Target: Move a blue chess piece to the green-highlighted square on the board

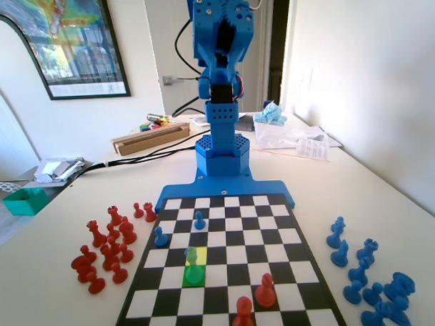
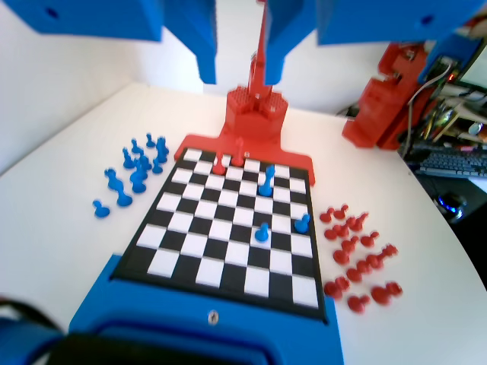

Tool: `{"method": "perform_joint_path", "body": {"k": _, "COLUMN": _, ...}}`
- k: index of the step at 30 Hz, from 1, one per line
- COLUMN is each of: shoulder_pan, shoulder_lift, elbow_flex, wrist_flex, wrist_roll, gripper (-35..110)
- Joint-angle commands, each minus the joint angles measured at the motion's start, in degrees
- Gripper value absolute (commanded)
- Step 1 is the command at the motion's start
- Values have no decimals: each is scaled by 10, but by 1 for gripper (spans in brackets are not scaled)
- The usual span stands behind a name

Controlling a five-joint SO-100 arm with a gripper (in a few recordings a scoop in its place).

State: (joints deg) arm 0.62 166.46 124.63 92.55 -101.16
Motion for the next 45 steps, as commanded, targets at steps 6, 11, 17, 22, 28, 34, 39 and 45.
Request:
{"method": "perform_joint_path", "body": {"k": 6, "shoulder_pan": 22, "shoulder_lift": 58, "elbow_flex": 3, "wrist_flex": -19, "wrist_roll": -1, "gripper": 1}}
{"method": "perform_joint_path", "body": {"k": 11, "shoulder_pan": 27, "shoulder_lift": 59, "elbow_flex": 3, "wrist_flex": -19, "wrist_roll": 4, "gripper": 1}}
{"method": "perform_joint_path", "body": {"k": 17, "shoulder_pan": 13, "shoulder_lift": 85, "elbow_flex": 4, "wrist_flex": -25, "wrist_roll": 2, "gripper": 1}}
{"method": "perform_joint_path", "body": {"k": 22, "shoulder_pan": 12, "shoulder_lift": 86, "elbow_flex": 4, "wrist_flex": -25, "wrist_roll": 1, "gripper": 1}}
{"method": "perform_joint_path", "body": {"k": 28, "shoulder_pan": 12, "shoulder_lift": 86, "elbow_flex": 4, "wrist_flex": -25, "wrist_roll": 1, "gripper": 1}}
{"method": "perform_joint_path", "body": {"k": 34, "shoulder_pan": 12, "shoulder_lift": 86, "elbow_flex": 4, "wrist_flex": -25, "wrist_roll": 1, "gripper": 1}}
{"method": "perform_joint_path", "body": {"k": 39, "shoulder_pan": 12, "shoulder_lift": 86, "elbow_flex": 4, "wrist_flex": -25, "wrist_roll": 1, "gripper": 1}}
{"method": "perform_joint_path", "body": {"k": 45, "shoulder_pan": 12, "shoulder_lift": 86, "elbow_flex": 4, "wrist_flex": -25, "wrist_roll": 1, "gripper": 1}}
